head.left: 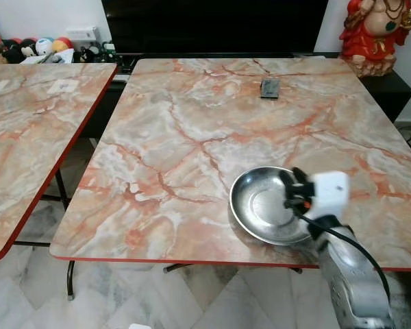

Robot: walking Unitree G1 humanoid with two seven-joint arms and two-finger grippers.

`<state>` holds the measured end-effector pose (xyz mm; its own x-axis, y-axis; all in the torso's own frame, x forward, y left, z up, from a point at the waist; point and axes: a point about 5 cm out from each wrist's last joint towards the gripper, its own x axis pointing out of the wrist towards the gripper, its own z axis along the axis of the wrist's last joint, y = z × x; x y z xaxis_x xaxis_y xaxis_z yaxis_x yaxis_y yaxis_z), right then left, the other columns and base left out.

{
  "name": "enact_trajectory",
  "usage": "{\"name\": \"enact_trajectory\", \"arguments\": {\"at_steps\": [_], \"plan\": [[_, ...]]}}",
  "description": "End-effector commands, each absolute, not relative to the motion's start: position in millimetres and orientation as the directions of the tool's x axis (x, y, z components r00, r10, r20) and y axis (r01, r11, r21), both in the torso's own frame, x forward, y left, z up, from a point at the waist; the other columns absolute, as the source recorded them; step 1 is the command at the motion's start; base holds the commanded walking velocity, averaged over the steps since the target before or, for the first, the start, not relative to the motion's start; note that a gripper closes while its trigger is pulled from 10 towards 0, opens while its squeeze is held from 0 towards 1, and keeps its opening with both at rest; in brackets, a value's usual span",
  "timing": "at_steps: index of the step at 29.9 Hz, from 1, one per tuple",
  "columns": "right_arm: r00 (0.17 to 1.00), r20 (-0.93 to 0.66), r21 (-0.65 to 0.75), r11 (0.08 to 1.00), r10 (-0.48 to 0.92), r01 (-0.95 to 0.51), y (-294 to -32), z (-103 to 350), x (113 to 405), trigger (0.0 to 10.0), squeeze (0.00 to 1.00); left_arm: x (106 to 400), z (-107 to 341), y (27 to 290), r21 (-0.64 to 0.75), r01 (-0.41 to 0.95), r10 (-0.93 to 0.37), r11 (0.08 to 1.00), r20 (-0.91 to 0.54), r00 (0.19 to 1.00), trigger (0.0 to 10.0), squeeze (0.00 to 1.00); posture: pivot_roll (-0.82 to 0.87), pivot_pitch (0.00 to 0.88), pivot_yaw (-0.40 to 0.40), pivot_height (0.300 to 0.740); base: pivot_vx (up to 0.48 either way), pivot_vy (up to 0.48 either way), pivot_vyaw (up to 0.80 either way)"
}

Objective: Setting the table

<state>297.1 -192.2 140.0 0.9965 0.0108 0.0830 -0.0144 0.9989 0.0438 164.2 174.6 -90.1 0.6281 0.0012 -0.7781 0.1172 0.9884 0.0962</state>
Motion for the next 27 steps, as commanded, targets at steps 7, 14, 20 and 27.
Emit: {"name": "enact_trajectory", "arguments": {"at_steps": [7,14,20,27], "plan": [[0.985,0.156,0.047,0.996,-0.076,0.069,-214.4,138.2,275.0,10.0,0.0,160.5,-86.9,215.1,0.126,-0.011,0.107,0.992,-0.788,0.607,10.0,0.0,-0.07,0.074,0.001,0.74,0.0,0.0,0.0],[0.985,0.157,0.068,0.996,-0.075,0.065,-208.9,132.2,276.5,10.0,0.0,167.9,-82.5,219.3,0.121,-0.041,0.12,0.992,-0.767,0.63,10.0,0.0,-0.08,0.039,-0.021,0.74,0.0,0.0,0.0],[0.986,0.152,0.078,0.995,-0.075,0.064,-207.4,130.5,278.0,10.0,0.0,163.7,-84.4,218.1,0.105,-0.063,0.121,0.992,-0.769,0.627,10.0,0.0,-0.08,0.025,-0.027,0.74,0.0,0.047,0.0],[0.985,0.151,0.097,0.993,-0.081,0.067,-204.1,129.6,279.6,10.0,0.0,163.8,-84.5,216.5,0.098,-0.069,0.119,0.993,-0.767,0.631,10.0,0.0,-0.07,0.057,-0.032,0.74,0.0,0.411,0.0]]}}
